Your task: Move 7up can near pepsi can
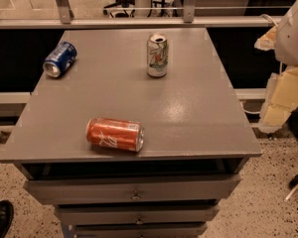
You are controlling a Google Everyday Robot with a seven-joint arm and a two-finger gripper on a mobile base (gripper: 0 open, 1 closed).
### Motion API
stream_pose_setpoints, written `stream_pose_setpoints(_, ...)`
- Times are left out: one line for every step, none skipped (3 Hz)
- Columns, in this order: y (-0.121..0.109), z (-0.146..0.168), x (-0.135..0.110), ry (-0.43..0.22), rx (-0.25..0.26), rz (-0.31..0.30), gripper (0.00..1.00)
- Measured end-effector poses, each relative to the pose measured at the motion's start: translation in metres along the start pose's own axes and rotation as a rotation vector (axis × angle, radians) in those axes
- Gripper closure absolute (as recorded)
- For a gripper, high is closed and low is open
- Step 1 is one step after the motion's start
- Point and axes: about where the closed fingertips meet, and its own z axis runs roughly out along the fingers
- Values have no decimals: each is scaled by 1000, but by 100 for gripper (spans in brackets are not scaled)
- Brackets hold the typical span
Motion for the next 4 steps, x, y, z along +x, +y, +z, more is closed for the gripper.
stream_pose_setpoints(0,0,0,-1,1,0,0)
stream_pose_setpoints(-26,17,-15,-77,26,10,0)
stream_pose_setpoints(-59,47,-32,-170,31,40,0)
stream_pose_setpoints(-89,69,-55,-303,48,79,0)
